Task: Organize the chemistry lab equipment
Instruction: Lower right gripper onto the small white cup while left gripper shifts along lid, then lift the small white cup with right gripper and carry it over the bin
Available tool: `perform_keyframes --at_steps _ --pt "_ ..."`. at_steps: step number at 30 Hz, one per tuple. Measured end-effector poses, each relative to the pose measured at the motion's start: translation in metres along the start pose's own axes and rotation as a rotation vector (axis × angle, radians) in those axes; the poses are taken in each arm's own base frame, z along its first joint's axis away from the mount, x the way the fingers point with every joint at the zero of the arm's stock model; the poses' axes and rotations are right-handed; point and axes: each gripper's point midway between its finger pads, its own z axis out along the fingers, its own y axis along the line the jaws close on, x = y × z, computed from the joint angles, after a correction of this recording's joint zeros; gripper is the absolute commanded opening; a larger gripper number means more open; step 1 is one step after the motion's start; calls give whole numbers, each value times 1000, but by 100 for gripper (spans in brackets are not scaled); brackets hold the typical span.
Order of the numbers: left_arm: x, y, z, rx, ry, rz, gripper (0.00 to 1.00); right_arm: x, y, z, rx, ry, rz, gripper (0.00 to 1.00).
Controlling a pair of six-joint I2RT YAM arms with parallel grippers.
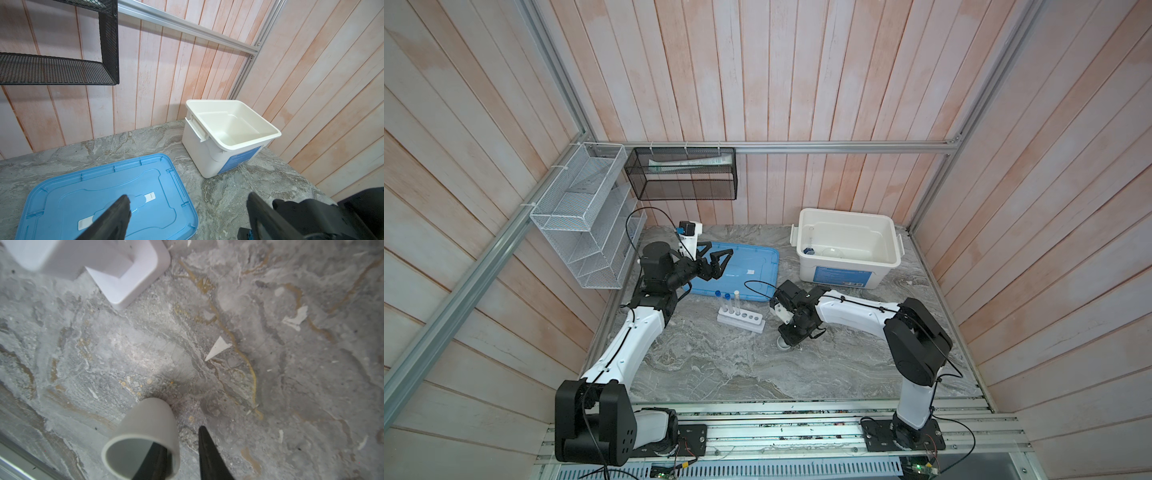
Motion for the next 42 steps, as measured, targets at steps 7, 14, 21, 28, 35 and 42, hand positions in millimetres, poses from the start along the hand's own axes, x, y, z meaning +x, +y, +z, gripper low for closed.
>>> perform_keyframes --at_steps 7,14,21,28,35,42 --pt "-4 -2 -2 1 -9 7 89 -4 2 0 3 -2 -2 9" --pt "-4 -3 -3 4 -9 7 89 -13 3 -8 14 -20 -7 2" --pt "-4 -3 -3 4 -9 9 89 -22 4 -31 31 -14 -37 1" --pt "-4 -3 -3 4 -9 12 89 -51 -24 -97 96 -69 -36 2" --pt "-4 -4 -2 7 -8 15 89 -77 -101 -167 243 -232 106 2" --pt "0 -5 -4 4 7 19 89 -110 -135 -211 311 -351 161 2"
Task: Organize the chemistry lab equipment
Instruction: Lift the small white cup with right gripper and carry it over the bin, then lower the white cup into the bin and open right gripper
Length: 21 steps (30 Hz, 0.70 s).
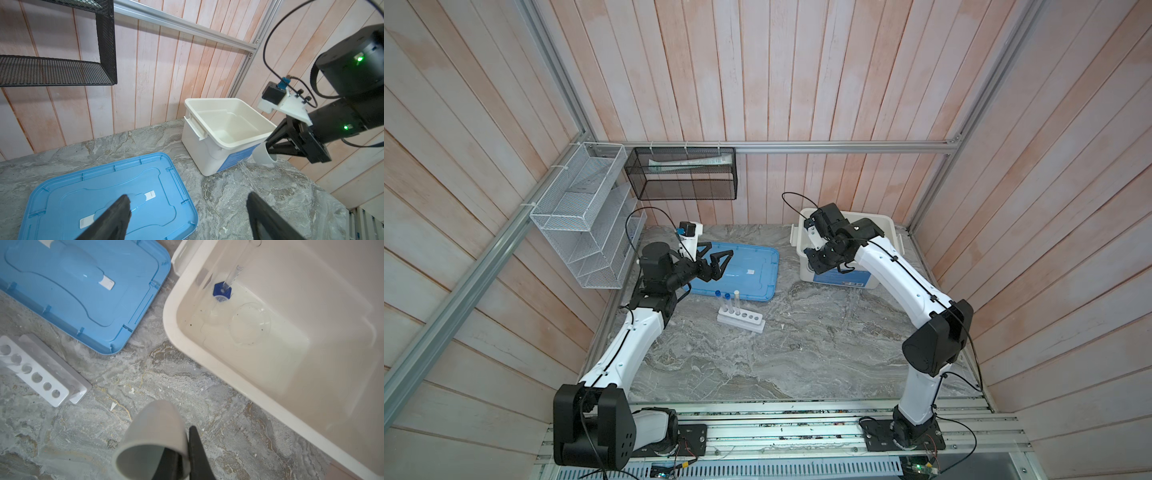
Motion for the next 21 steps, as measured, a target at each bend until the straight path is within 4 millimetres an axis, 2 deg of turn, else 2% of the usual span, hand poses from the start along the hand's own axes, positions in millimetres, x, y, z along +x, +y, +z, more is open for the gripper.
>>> perform_keyframes --at_steps 4,9,17,21 --pt "-3 -2 -2 1 -7 9 89 -17 -23 -7 42 -42 30 2" --pt "-3 -2 -2 1 -7 9 89 -12 -62 2 90 -27 95 2" --pt "-1 -2 -2 0 0 4 89 12 -130 42 170 51 214 2" --pt "1 -1 -1 -2 9 0 89 25 -151 65 196 107 234 2"
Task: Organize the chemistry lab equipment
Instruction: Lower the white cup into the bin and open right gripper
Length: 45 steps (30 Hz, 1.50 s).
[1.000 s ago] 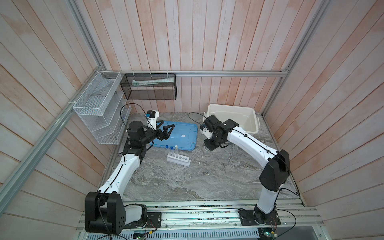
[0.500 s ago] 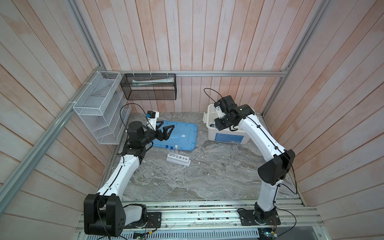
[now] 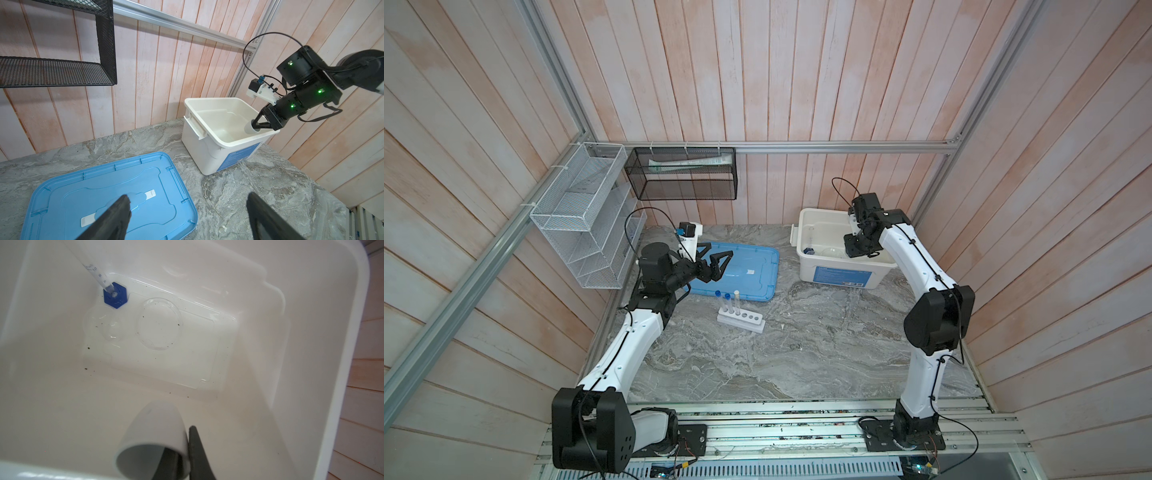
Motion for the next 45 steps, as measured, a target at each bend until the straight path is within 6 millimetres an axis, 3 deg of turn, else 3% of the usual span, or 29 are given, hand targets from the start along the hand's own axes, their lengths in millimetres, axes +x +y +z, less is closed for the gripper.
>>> perform_keyframes --at_steps 5,15,26,45 --pt "4 0 0 -2 14 -6 89 8 -9 31 23 61 -3 2" --pt "7 3 1 -17 30 -7 89 3 -28 50 28 76 23 2" --pt "-2 6 2 -36 33 22 89 13 -44 98 38 147 49 2" --pt "15 16 15 -49 84 -8 89 19 -69 116 56 167 96 2"
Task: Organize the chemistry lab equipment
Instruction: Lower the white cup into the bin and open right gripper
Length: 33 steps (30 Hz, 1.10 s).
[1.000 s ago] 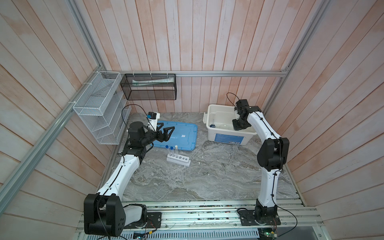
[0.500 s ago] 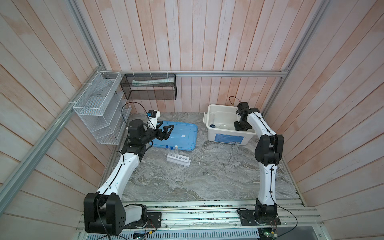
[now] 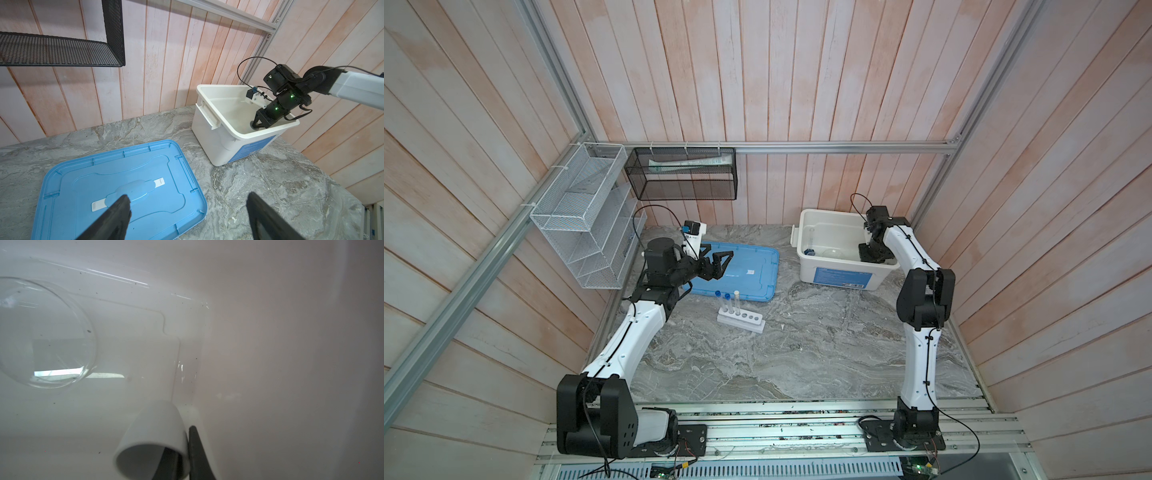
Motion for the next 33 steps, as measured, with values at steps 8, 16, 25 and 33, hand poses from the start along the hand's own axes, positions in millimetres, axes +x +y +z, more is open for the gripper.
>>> perform_keyframes --at_steps 8,16,25,33 --pt "-9 -3 2 5 -11 12 89 5 5 26 -2 32 -6 2" --pt "-13 -6 4 -2 -15 18 89 1 10 34 -20 22 -5 2" --pt "-10 -8 8 5 -4 15 89 -4 12 38 -28 2 -2 2" --pt "-8 -8 9 -2 8 9 89 -5 12 38 -28 -2 -4 5"
